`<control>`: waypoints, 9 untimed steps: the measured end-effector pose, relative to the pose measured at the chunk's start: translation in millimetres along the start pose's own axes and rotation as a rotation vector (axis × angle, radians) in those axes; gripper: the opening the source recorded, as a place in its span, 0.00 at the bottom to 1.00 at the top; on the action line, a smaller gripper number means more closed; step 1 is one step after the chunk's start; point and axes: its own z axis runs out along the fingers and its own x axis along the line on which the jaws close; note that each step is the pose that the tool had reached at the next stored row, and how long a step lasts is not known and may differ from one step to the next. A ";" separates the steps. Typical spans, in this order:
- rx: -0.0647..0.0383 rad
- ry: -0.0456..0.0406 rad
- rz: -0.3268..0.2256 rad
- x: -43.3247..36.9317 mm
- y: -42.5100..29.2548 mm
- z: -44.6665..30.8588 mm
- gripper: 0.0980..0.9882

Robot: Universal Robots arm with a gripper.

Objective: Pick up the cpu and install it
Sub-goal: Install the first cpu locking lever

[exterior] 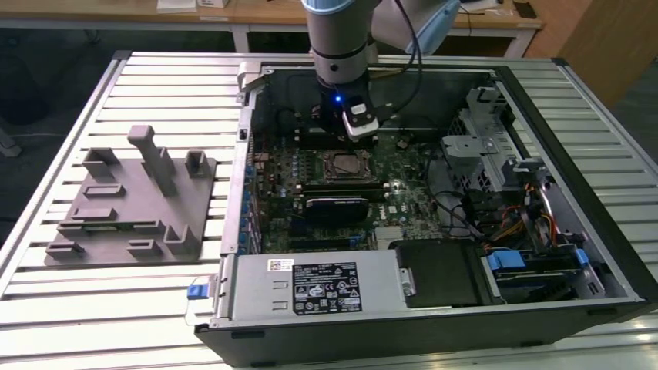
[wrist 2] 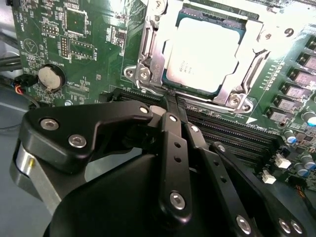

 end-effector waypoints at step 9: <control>-0.016 0.0037 0.003 -0.4 0.3 -0.9 0.01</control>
